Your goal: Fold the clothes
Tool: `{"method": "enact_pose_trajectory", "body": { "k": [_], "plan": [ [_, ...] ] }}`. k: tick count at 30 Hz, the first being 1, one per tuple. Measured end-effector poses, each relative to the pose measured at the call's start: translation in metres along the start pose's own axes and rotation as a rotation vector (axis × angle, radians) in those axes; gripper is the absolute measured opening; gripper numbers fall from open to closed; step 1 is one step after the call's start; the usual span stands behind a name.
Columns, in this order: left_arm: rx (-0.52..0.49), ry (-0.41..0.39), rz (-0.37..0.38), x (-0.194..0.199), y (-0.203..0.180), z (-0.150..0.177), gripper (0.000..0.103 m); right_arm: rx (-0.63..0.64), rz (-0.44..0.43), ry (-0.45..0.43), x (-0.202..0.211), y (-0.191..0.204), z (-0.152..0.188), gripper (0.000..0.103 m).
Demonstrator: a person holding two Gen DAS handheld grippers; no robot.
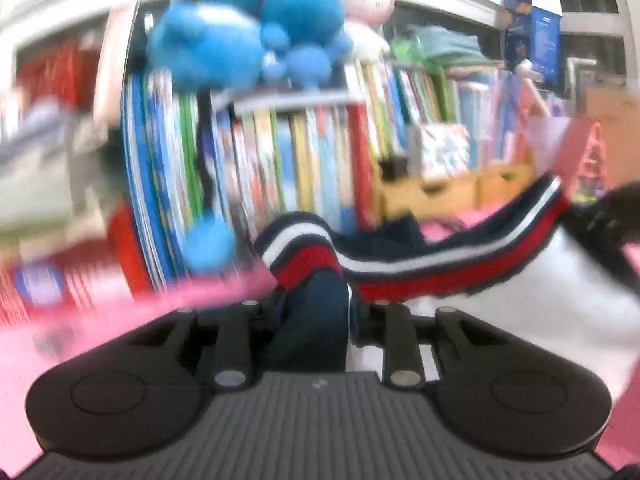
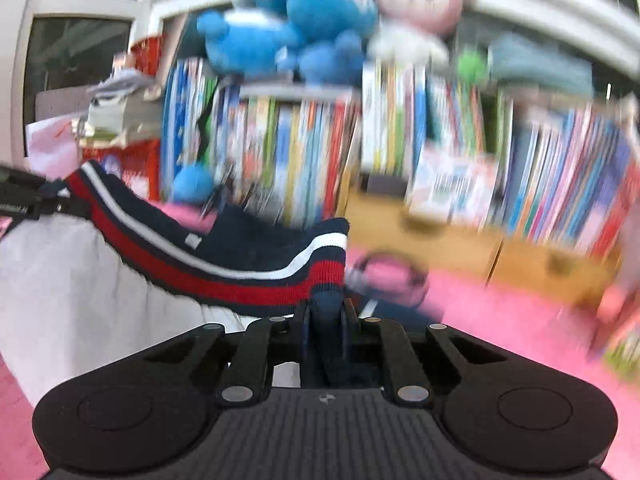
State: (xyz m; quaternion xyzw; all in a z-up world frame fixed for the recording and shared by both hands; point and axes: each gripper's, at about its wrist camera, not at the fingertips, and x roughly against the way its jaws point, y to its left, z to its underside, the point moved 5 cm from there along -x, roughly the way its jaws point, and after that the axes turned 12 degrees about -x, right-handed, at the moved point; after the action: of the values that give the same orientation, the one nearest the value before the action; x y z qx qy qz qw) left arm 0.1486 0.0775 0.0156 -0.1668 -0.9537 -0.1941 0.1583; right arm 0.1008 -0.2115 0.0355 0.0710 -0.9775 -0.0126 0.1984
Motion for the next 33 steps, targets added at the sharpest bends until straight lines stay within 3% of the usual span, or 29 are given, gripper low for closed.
{"method": "enact_pose_trajectory", "body": {
  "k": [2, 5, 9, 11, 16, 20, 25, 26, 28, 29, 33],
  "plan": [
    [-0.023, -0.002, -0.033, -0.027, 0.013, -0.012, 0.031, 0.017, 0.028, -0.040, -0.018, -0.003, -0.019, 0.016],
    [-0.025, 0.065, -0.058, -0.072, 0.020, 0.000, 0.034, 0.045, 0.075, -0.071, -0.054, -0.003, -0.037, 0.016],
    [-0.021, 0.167, -0.086, -0.129, 0.026, 0.021, 0.035, 0.070, 0.116, 0.006, -0.118, -0.005, -0.026, 0.016],
    [-0.030, 0.213, -0.093, -0.153, 0.028, 0.032, 0.041, 0.085, 0.134, 0.045, -0.135, -0.006, -0.016, 0.016],
    [-0.051, 0.239, -0.115, -0.156, 0.031, 0.038, 0.057, 0.123, 0.173, 0.132, -0.163, -0.008, 0.009, 0.018],
    [-0.046, 0.241, -0.143, -0.151, 0.037, 0.037, 0.057, 0.153, 0.204, 0.201, -0.185, -0.010, 0.029, 0.021],
    [-0.040, 0.243, -0.179, -0.144, 0.043, 0.035, 0.074, 0.248, 0.258, 0.098, -0.155, 0.008, 0.025, 0.022],
    [-0.039, 0.244, -0.186, -0.143, 0.045, 0.034, 0.073, 0.269, 0.269, 0.073, -0.148, 0.012, 0.024, 0.027],
    [-0.034, 0.232, -0.216, -0.129, 0.047, 0.031, 0.073, 0.310, 0.291, 0.021, -0.132, 0.020, 0.021, 0.060],
    [-0.029, 0.212, -0.248, -0.108, 0.048, 0.026, 0.071, 0.330, 0.302, -0.005, -0.125, 0.024, 0.019, 0.082],
    [-0.182, 0.157, -0.316, -0.035, 0.013, 0.019, 0.072, 0.412, 0.345, -0.108, -0.094, 0.041, 0.013, 0.089]
  ]
}}
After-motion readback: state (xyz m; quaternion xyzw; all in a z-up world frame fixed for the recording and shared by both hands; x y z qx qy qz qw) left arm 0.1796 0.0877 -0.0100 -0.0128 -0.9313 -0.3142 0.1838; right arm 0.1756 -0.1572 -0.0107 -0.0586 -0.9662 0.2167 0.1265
